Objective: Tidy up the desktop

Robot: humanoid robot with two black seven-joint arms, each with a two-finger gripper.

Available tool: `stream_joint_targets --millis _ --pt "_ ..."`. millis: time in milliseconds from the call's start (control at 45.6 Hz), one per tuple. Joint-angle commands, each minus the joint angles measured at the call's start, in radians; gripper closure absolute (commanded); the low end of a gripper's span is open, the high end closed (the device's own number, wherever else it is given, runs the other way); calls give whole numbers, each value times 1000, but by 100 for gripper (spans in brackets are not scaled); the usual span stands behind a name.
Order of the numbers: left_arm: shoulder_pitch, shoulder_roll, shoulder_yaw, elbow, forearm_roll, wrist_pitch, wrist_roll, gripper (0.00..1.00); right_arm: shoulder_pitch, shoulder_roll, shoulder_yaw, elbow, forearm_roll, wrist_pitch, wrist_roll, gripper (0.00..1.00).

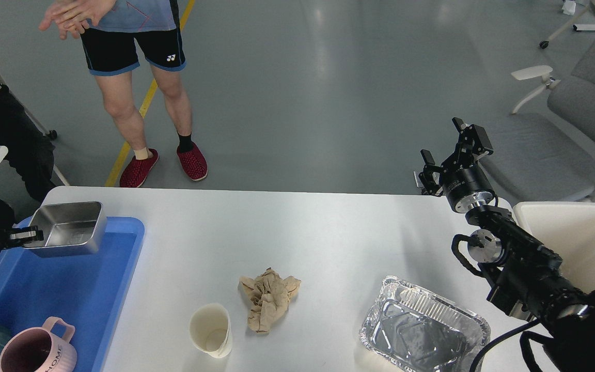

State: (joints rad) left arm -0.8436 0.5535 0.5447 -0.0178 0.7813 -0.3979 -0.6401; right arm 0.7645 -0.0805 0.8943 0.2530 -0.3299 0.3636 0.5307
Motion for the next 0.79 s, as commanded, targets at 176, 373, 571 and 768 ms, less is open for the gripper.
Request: stream_joint_targets --millis 176,373,571,768 --pt "101 -47 -117 32 -13 97 100 100 -7 -2 0 2 -1 1 0 0" --pt "116 -72 -163 32 -22 137 163 92 -11 -4 0 0 -1 1 0 0" --pt "129 -92 -170 32 -37 142 171 63 -11 -4 0 0 -3 3 0 0" --pt "124 -98 -173 32 -48 140 165 36 -11 -16 0 2 -3 3 0 0"
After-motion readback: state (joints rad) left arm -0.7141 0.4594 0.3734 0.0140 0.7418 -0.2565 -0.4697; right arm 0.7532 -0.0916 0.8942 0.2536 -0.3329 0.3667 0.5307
